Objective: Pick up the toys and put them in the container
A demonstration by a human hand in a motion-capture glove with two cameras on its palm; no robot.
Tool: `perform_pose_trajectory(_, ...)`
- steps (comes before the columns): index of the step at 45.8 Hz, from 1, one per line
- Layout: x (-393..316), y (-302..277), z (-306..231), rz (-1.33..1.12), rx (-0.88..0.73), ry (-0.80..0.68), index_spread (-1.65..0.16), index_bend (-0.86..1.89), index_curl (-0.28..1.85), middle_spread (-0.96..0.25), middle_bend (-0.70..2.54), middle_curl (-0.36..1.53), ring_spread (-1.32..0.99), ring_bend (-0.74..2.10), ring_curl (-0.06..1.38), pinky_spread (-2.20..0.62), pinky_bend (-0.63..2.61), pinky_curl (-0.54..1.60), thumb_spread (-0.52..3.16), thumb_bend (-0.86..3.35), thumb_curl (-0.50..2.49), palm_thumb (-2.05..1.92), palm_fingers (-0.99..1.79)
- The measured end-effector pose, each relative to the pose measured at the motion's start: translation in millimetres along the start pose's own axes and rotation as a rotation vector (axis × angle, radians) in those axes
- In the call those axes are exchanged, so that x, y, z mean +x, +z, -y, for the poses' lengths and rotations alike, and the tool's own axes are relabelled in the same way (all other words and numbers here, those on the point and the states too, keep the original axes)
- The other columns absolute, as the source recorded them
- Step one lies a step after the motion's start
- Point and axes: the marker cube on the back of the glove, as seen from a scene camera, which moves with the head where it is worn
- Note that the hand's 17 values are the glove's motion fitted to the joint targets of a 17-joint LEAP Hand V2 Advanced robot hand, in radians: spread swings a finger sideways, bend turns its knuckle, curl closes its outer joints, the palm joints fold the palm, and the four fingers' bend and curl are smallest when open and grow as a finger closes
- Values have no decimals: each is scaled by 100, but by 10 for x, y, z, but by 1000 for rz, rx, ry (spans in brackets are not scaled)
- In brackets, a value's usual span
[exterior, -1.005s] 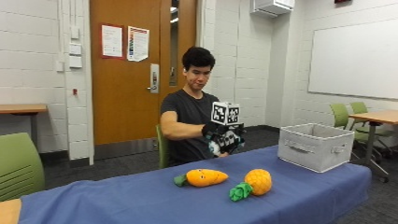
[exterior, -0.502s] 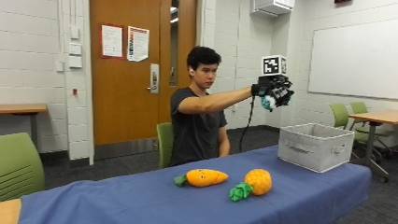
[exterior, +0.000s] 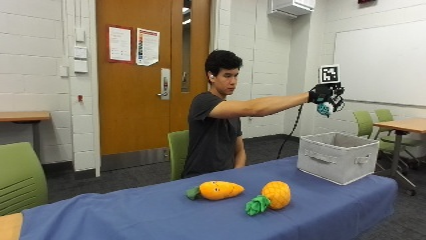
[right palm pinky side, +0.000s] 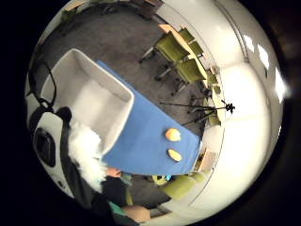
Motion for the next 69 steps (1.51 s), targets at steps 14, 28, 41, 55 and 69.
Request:
perform_pose_trajectory(14, 109, 384, -11, 65, -148, 21, -41, -4, 115, -24, 77, 61, -35, 120, 53, -40, 86, 49, 87, -17, 77, 15, 15)
perform_pose_trajectory(28, -243, 293, -294, -72, -84, 10, -22, 6, 81, -10, 68, 51, -29, 110, 38, -25, 99, 42, 94, -7, 54, -6, -1)
perform_pose_trajectory(41, 829, 189, -919, -113, -30, 88, -16, 14, 68, -8, 63, 48, -28, 102, 34, -22, 99, 40, 94, -7, 42, -7, -3)
perform_pose_trajectory(55, 2280, 109, -1600, -210, -18, 248, -16, 17, 61, -9, 57, 46, -28, 97, 31, -21, 94, 37, 94, -7, 34, -7, 2)
perform_pose_trajectory(69, 3317, 587, -1850, -165, -11, 355, -17, 17, 56, -11, 53, 44, -31, 93, 29, -21, 91, 35, 96, -5, 30, -5, 3)
